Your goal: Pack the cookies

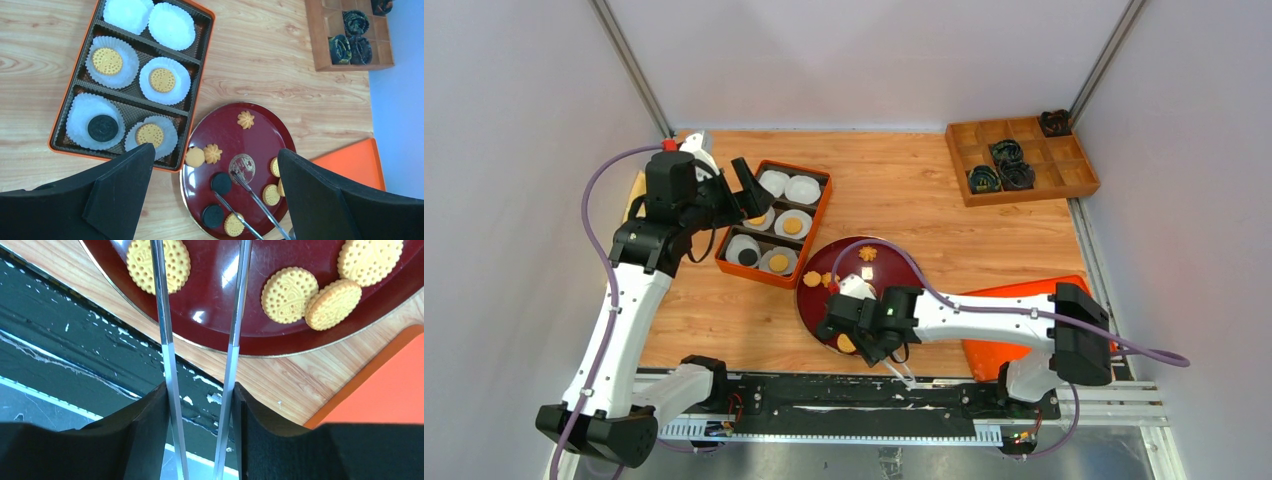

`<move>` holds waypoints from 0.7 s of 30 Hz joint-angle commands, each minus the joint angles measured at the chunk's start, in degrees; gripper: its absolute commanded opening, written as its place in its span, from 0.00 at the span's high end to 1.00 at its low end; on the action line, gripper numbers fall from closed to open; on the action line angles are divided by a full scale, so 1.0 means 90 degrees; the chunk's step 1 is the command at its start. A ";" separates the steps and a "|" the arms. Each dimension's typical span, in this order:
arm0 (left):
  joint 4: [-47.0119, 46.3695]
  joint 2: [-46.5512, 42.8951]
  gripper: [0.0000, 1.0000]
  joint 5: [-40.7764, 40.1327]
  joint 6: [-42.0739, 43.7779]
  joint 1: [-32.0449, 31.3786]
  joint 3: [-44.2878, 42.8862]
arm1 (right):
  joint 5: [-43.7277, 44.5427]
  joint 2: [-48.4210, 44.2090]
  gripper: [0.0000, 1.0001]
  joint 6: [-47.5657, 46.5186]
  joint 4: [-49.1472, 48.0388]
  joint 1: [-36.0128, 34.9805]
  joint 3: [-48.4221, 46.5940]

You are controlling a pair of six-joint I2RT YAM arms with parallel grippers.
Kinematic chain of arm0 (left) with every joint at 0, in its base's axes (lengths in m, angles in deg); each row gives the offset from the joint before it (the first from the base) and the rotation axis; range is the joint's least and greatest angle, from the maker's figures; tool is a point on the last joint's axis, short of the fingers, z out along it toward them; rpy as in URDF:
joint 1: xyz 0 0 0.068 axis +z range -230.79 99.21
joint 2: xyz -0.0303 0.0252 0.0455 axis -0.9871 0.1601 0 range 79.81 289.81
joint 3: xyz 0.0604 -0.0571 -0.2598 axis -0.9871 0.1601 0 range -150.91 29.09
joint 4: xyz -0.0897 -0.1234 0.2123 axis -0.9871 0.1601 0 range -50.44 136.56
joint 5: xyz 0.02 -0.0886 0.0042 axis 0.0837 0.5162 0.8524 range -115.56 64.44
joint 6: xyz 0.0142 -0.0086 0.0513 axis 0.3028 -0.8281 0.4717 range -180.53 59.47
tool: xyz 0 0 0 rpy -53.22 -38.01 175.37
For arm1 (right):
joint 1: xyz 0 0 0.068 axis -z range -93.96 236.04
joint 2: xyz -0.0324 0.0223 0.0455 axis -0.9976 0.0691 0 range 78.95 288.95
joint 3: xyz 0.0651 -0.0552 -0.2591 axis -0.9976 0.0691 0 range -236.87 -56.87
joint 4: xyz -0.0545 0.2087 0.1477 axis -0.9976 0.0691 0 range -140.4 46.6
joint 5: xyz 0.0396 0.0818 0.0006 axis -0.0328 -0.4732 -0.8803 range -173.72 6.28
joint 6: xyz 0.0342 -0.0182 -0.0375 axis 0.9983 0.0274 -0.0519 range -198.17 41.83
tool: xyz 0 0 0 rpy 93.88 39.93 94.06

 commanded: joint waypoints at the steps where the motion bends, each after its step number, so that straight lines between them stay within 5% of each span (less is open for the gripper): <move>1: -0.0115 -0.0069 0.00 0.0043 0.0096 -0.0015 0.0076 | 0.0016 0.0354 0.53 -0.0099 -0.0055 0.0080 -0.0272; 4: -0.0115 -0.0078 0.00 0.0026 0.0121 -0.0015 0.0092 | -0.0160 0.0470 0.60 -0.0157 -0.0172 0.0121 -0.0278; 8: -0.0115 -0.0080 0.00 0.0013 0.0136 -0.0015 0.0120 | -0.0447 0.0508 0.87 -0.0215 -0.0255 0.0157 -0.0302; 11: -0.0114 -0.0081 0.00 0.0023 0.0137 -0.0015 0.0112 | -0.0511 0.0418 0.98 -0.0178 -0.0215 0.0173 -0.0334; 21: -0.0153 -0.0047 0.01 0.0149 0.0079 -0.0015 0.0039 | -0.0364 0.0209 1.00 -0.0136 0.0021 0.0181 -0.0532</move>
